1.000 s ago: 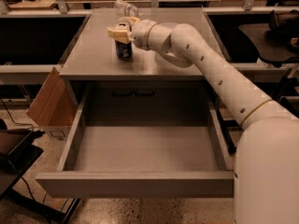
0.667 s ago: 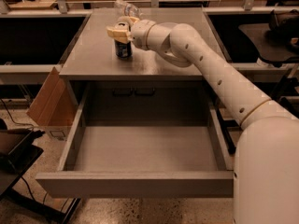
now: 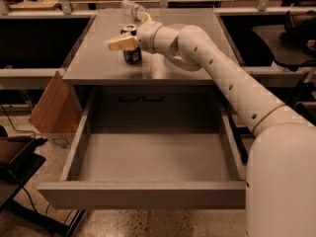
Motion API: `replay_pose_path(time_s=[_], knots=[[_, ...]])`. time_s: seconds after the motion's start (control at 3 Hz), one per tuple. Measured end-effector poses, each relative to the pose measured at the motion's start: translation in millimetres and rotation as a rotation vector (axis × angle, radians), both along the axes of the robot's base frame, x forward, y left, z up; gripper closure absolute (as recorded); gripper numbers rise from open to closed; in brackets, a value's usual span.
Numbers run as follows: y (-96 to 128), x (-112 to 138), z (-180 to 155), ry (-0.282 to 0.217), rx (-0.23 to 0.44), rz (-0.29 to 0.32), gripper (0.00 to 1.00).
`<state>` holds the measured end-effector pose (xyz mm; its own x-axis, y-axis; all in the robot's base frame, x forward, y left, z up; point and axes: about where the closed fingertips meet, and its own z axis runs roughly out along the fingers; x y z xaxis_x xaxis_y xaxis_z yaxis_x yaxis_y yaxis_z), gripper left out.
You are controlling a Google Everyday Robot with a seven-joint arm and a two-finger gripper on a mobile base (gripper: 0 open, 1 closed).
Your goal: Pick pepsi can from top drawer and place on counter
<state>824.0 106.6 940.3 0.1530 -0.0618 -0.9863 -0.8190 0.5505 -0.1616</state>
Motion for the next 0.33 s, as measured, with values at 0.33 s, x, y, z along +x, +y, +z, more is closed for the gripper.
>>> replay_pose_path(time_s=[0.33], knots=[[0.0, 0.0, 0.0, 0.0, 0.0, 0.0, 0.0]])
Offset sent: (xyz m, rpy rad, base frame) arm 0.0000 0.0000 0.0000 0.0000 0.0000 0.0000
